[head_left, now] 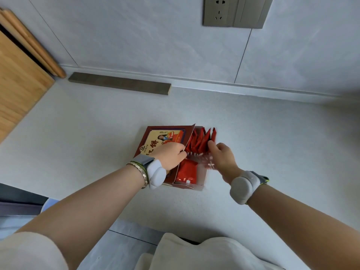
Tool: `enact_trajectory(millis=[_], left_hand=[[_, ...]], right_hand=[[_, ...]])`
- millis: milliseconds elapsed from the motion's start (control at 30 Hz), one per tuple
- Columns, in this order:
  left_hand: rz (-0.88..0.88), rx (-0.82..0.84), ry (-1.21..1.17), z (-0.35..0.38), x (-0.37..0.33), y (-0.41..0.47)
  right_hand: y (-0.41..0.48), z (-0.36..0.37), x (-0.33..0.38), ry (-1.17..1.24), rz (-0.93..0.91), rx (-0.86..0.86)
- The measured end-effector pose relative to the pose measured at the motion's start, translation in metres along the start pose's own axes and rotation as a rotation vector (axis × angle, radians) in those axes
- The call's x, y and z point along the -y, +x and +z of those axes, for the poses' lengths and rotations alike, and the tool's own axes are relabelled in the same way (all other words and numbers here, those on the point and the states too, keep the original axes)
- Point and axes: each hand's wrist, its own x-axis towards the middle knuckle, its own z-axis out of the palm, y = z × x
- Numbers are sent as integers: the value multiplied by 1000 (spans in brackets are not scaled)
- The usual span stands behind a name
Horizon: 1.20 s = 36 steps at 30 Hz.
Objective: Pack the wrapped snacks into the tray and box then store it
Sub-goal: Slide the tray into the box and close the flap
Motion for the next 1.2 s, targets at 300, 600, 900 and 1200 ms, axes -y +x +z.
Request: enact_trajectory(millis=[300,600,900,1200], left_hand=[[57,27,97,8,-20,-7],[98,-37,105,-52,-27,1],[219,-69,383,-86,-36,25],[-206,235,-297,-119,-3,13]], right_hand=[[-4,21,-2,-501,-137,250],[7,-33,51,-625,-492,-286],[2,-77,98,-531,-294,-92],[9,-76,99,-390,-123,24]])
